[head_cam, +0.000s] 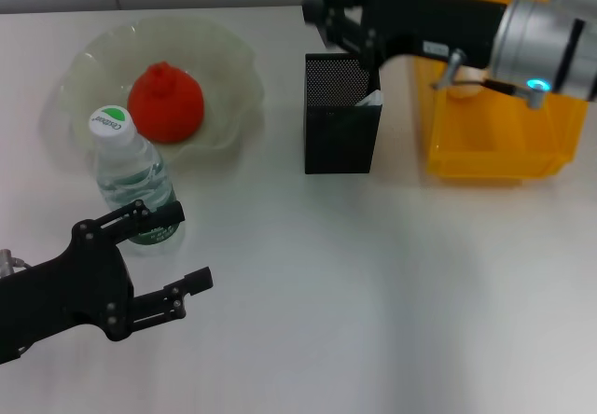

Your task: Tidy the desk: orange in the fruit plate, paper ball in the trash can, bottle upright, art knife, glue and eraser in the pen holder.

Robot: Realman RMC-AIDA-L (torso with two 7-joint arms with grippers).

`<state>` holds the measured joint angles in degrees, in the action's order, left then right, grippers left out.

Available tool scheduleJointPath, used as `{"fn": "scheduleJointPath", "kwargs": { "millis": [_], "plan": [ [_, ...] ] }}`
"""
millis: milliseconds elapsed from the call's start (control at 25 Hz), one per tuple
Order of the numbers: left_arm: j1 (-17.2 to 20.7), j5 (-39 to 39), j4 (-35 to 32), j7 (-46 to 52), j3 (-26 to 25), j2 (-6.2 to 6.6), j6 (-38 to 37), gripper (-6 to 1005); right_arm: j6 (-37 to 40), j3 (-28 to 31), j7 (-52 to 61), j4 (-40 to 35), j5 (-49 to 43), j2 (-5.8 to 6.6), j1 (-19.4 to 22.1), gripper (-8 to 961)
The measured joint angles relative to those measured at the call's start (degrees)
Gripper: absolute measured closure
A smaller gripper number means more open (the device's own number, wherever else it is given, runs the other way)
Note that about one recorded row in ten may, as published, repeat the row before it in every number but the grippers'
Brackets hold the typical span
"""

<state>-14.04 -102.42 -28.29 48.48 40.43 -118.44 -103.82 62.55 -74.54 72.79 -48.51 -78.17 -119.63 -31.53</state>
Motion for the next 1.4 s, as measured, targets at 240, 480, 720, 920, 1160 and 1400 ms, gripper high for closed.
{"fn": "scheduleJointPath", "kwargs": {
  "millis": [240, 480, 720, 920, 1160, 1400],
  "plan": [
    [-0.1, 0.0, 0.0, 0.0, 0.0, -0.03, 0.1, 214, -2.4, 0.9, -18.4, 23.1, 16.1, 0.31, -10.0, 804],
    [-0.6, -0.1, 0.0, 0.1, 0.0, -0.04, 0.2, 214, -7.8, 0.2, -21.9, 30.0, 17.2, -0.16, -15.2, 804],
    [-0.7, 0.0, 0.0, 0.1, 0.0, -0.04, 0.2, 214, -5.5, 0.4, -21.7, 30.8, 17.4, -0.24, -13.7, 804],
    [-0.7, 0.0, 0.0, 0.1, 0.0, -0.04, 0.3, 214, -4.6, 0.7, -21.5, 31.2, 17.6, -0.26, -12.5, 803],
    [-0.8, 0.0, 0.0, 0.0, 0.0, -0.04, 0.3, 214, -4.6, 0.8, -21.3, 32.3, 17.7, -0.26, -11.5, 797],
    [-0.8, -0.1, 0.0, 0.0, 0.0, -0.04, 0.3, 214, -4.6, 0.8, -21.3, 32.7, 17.7, -0.26, -10.7, 790]
  ]
}}
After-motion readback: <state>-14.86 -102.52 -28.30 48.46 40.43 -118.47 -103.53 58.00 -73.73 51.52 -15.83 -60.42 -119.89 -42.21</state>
